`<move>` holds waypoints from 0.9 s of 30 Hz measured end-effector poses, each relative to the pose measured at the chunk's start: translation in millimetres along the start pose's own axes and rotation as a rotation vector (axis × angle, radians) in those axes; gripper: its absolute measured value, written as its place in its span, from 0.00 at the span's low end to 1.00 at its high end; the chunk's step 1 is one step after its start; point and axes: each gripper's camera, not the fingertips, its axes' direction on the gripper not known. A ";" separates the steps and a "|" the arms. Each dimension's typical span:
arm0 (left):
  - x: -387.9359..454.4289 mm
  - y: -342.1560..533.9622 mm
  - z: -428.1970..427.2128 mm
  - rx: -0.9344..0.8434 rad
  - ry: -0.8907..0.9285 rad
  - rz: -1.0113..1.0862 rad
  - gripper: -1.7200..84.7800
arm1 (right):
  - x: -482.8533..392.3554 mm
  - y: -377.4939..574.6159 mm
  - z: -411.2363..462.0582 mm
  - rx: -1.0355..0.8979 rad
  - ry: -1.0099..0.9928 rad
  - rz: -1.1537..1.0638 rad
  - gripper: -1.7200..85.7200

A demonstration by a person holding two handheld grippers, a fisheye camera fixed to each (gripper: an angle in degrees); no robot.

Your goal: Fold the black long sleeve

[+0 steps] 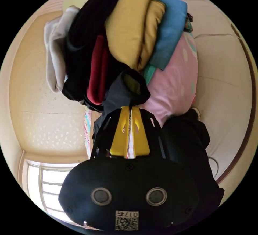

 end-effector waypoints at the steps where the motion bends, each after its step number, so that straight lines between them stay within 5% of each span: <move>1: -2.3 -0.6 -2.4 0.006 0.004 -0.006 0.17 | -26.3 13.9 -12.3 0.039 0.057 -0.106 0.05; 6: -18.0 -12.5 -20.5 0.051 0.048 -0.058 0.17 | -171.1 107.1 -59.2 0.350 0.067 -0.609 0.03; 9: -15.9 -27.8 -16.6 0.052 0.073 -0.058 0.17 | -269.7 173.8 -40.8 0.443 -0.096 -0.882 0.04; 15: -22.5 -48.5 21.0 0.098 0.118 -0.240 0.20 | -410.2 319.2 117.1 0.068 -0.377 -1.310 0.05; 19: -37.3 -54.6 35.9 0.158 0.047 -0.401 0.20 | -392.6 417.7 241.9 -0.528 -0.340 -1.495 0.09; 27: -71.7 -61.8 46.9 0.312 0.010 -0.565 0.07 | -244.6 376.9 236.7 -0.438 -0.076 -1.221 0.07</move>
